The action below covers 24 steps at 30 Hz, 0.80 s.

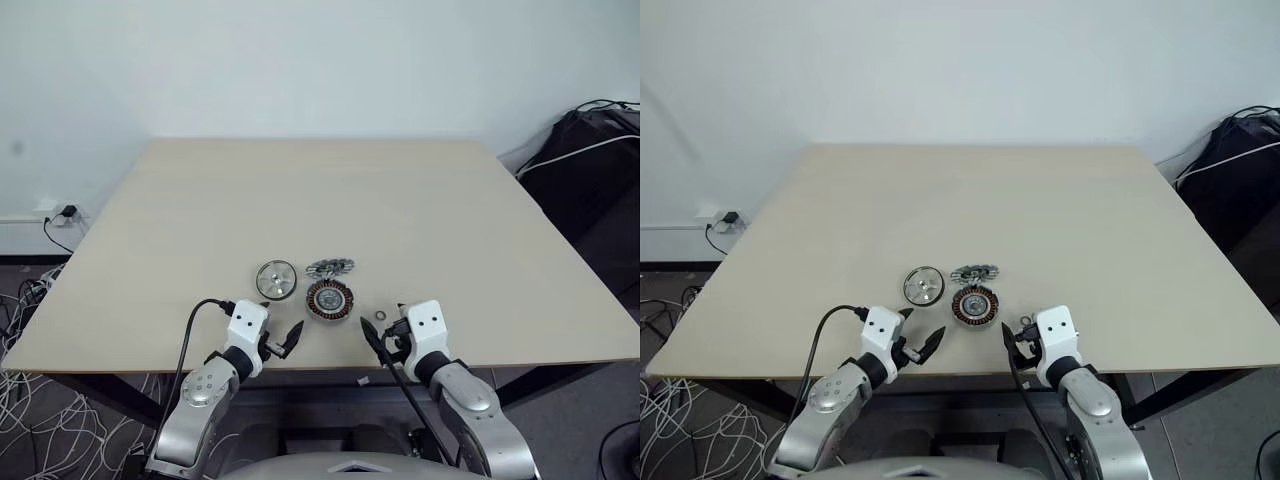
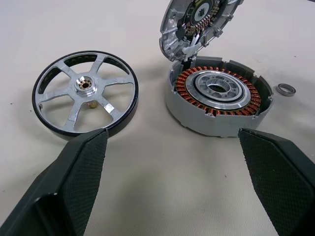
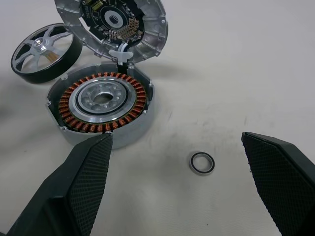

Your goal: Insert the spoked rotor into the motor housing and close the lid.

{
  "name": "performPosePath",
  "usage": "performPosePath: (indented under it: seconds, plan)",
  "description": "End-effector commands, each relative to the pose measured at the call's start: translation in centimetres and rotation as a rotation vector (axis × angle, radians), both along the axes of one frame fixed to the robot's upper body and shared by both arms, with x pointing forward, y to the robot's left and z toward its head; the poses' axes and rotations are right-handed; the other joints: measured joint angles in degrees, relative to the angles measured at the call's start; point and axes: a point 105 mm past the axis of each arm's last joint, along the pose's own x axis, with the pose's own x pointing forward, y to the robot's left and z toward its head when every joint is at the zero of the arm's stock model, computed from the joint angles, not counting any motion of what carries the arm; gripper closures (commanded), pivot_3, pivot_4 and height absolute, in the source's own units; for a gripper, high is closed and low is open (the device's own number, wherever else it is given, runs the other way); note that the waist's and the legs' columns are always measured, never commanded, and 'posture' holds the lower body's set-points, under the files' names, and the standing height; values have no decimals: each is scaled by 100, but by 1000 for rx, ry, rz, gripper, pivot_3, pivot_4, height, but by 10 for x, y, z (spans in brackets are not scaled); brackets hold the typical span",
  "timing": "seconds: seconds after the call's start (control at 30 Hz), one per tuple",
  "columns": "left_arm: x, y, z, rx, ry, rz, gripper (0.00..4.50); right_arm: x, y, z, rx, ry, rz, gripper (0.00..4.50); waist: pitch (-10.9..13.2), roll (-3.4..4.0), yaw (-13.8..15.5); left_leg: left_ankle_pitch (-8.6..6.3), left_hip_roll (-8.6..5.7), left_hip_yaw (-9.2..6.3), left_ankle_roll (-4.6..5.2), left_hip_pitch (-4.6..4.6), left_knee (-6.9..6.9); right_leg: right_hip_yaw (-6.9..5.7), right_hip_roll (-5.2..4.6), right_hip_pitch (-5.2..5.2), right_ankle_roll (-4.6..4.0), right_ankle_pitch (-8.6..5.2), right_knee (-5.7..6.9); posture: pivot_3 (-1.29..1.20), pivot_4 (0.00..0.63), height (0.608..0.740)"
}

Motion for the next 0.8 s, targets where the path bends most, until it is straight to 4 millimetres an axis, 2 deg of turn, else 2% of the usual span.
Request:
performPosePath:
  seconds: [0.03, 0.6, 0.8]
  plan:
    - [4, -4, 13, -3, -54, -12, 24, 5, 1, 11, 3, -55, 1, 0, 1, 1, 0, 0, 0, 0, 0, 0, 0, 0, 0, 0, 0, 0, 0, 0, 0, 740]
    - [1, -4, 8, -1, -42, -14, 24, 6, -2, 0, -4, 38, -44, 0, 6, 4, 1, 0, 0, 0, 0, 0, 0, 0, -1, -1, 0, 0, 0, 0, 0, 740]
    - [2, -5, 6, -3, -40, -14, 24, 15, -7, -8, -23, 55, -101, 0, 7, 3, -5, 0, 0, 0, 0, -1, -1, 0, 0, -2, 0, 0, -1, 0, 0, 740]
